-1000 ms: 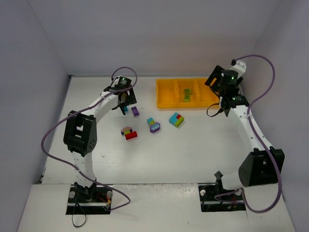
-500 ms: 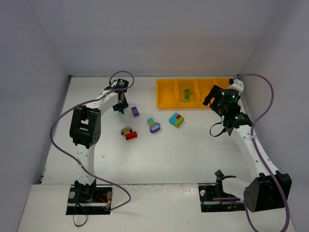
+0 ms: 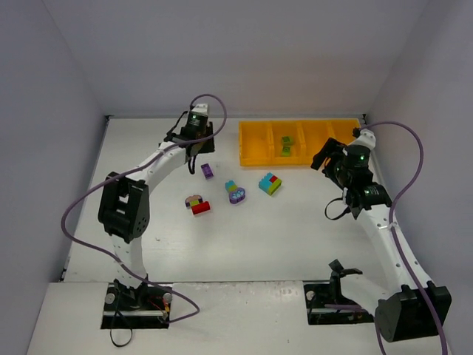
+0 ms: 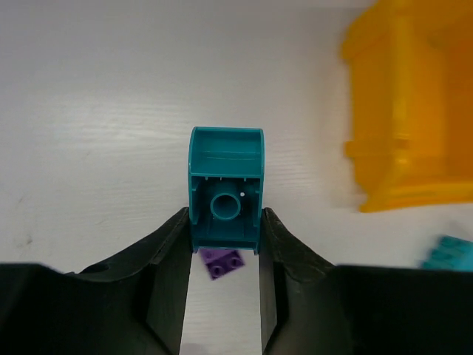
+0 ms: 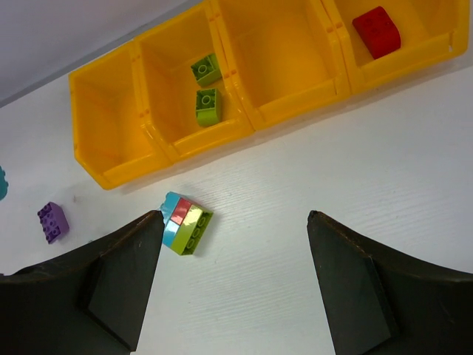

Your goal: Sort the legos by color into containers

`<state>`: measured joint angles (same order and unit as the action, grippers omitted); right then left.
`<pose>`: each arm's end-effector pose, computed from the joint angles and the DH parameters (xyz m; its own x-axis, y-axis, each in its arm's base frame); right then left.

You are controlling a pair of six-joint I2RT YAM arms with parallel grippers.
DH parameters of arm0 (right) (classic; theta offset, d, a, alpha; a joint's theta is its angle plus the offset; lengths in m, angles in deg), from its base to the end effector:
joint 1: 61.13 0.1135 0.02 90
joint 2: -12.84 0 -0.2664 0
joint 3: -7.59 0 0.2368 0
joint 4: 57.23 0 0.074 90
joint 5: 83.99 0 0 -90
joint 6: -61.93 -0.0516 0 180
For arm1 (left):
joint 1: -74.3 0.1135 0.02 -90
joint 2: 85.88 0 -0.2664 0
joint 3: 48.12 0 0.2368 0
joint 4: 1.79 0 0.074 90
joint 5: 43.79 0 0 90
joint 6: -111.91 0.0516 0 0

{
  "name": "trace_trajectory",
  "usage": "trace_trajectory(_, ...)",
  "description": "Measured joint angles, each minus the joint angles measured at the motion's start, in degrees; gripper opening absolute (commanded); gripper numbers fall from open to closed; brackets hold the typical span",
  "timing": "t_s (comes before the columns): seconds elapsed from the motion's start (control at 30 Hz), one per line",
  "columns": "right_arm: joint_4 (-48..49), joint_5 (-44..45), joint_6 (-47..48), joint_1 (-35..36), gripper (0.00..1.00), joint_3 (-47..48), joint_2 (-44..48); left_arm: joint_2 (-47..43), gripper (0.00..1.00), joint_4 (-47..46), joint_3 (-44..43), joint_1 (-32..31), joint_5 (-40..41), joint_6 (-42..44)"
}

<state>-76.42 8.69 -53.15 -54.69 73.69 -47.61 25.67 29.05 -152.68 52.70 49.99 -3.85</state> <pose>0.2450 0.0252 0.3392 -0.2391 0.3991 -0.8852 0.0381 0.9148 0.4022 0.4215 -0.1632 0.2555 -0.6522 -0.2082 -0.7289 0.0394 0.9509 -0.3068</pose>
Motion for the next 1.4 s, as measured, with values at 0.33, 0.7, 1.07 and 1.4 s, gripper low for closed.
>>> trace_trajectory(0.33,-1.6,-1.9,-0.4,0.0,0.75,-2.1,4.4,2.4,0.05,-7.1,-11.8,-9.9,-6.1,4.7)
trace_trajectory(0.7,-3.8,-4.9,0.2,0.0,0.76,-3.2,7.0,18.5,0.17,-5.7,-28.3,-11.9,-5.7,4.7)
trace_trajectory(1.07,-4.5,-6.2,1.2,0.0,0.77,-4.0,8.3,22.5,0.71,-4.1,-32.7,-12.4,-3.3,4.5)
trace_trajectory(1.4,-4.7,-7.9,1.3,0.0,0.77,-4.0,8.3,8.6,0.71,5.0,-20.9,-12.2,10.0,-1.2)
